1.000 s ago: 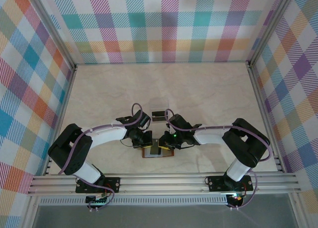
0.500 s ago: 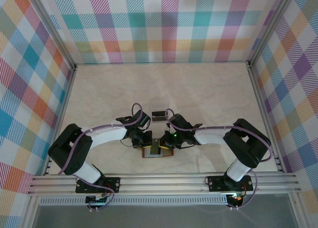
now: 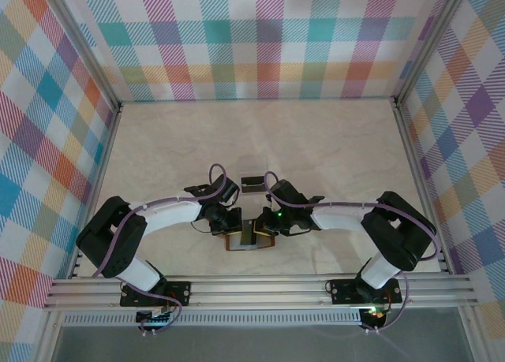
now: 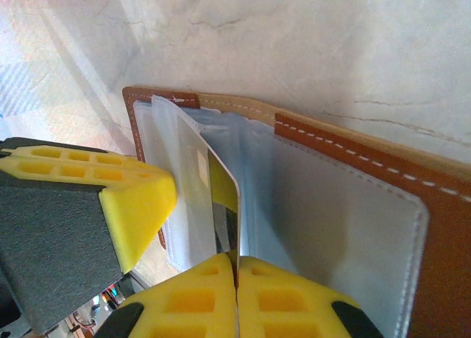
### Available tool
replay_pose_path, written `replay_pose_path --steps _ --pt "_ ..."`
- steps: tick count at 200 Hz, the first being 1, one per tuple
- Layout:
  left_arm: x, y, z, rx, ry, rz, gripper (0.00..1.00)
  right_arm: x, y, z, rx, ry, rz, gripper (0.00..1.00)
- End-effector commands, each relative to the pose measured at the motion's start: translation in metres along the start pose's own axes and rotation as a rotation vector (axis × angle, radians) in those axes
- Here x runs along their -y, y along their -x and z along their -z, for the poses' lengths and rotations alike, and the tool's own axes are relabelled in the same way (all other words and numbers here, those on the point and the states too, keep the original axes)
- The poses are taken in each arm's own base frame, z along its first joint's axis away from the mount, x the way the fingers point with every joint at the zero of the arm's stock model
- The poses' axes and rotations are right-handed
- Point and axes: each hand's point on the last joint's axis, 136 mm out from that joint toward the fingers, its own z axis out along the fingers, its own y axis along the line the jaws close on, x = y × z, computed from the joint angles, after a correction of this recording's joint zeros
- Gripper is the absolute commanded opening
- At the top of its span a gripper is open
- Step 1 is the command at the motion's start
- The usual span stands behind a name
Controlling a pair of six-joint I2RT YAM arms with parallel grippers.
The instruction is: Take the credit cards out of the card holder
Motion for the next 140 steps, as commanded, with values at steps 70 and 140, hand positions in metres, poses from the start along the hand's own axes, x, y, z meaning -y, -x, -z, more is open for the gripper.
replay_pose_path --steps 70,140 --pt "-0.012 -0.008 -0.006 -0.033 0.065 -0.006 0.08 0.009 0.000 0.011 0.012 -0.045 0.004 0.09" --pt "-0.013 -0.008 -0.005 -0.034 0.066 -0.003 0.08 0.011 -0.001 0.020 0.025 -0.061 0.012 0.08"
